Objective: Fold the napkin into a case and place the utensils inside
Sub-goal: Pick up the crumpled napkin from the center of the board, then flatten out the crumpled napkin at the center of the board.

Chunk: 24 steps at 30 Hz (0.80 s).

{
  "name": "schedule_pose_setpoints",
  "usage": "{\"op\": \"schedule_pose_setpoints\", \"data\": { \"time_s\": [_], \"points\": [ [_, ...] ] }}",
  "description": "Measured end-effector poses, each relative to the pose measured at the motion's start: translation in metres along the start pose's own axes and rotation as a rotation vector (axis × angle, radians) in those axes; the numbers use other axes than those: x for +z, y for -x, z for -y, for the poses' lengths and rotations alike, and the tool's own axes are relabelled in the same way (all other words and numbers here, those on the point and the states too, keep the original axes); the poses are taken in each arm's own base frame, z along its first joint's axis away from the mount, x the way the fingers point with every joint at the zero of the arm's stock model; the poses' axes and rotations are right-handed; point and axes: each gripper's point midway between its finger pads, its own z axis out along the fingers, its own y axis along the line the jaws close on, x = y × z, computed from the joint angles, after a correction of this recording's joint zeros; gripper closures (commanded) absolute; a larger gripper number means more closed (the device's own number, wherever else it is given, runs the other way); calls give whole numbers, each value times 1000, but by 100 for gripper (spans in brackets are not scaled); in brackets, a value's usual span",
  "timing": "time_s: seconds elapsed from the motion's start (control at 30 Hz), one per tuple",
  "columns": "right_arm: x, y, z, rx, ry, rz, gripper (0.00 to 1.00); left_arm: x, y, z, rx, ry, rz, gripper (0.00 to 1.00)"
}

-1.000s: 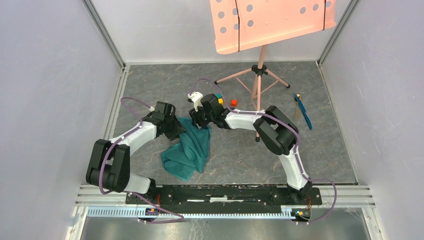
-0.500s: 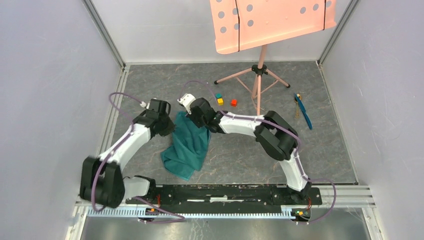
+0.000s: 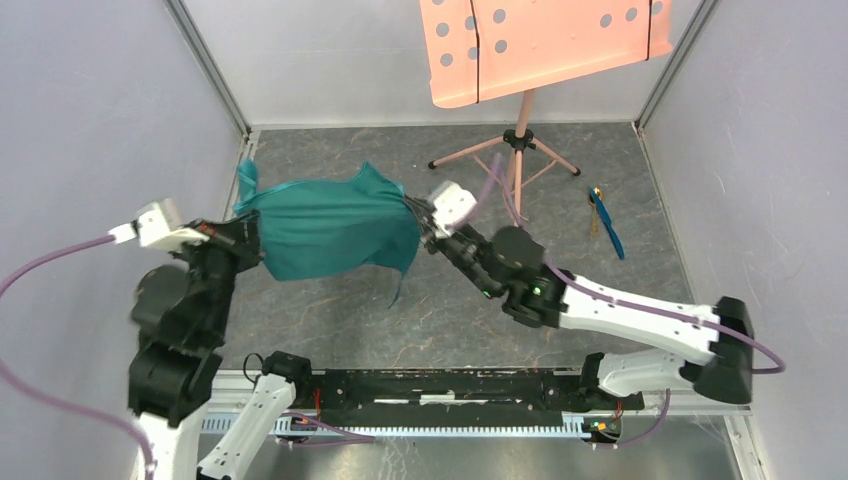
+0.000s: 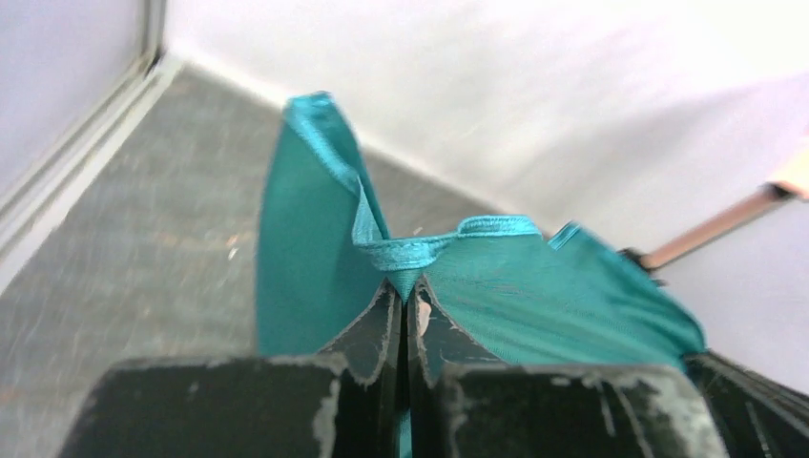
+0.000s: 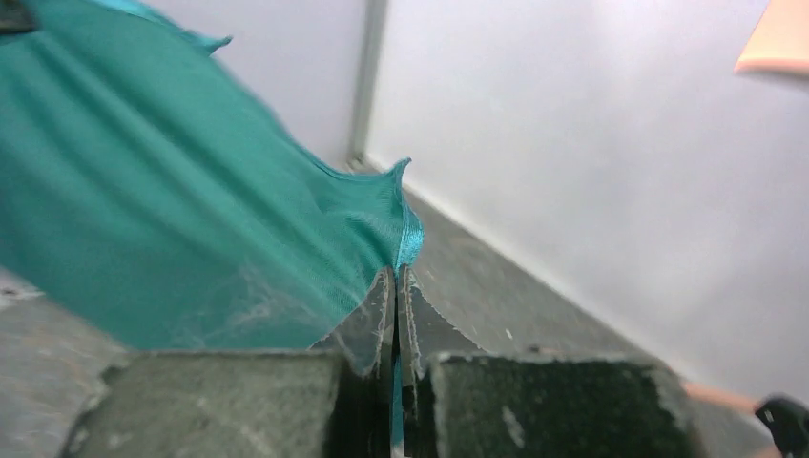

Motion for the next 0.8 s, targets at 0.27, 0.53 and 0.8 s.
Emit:
{"op": "schedule_pose_setpoints", "data": {
  "time_s": [0.27, 0.53, 0.8],
  "points": [
    [-45, 84, -36, 43, 218, 294, 100, -73, 93, 40, 30, -229, 240, 92],
    [7, 26, -31, -29, -25, 144, 100, 6, 65, -6, 108, 177, 117, 82],
    [88, -174, 22, -354, -383, -299, 36, 172, -77, -84, 416, 647, -310, 0]
  ]
}}
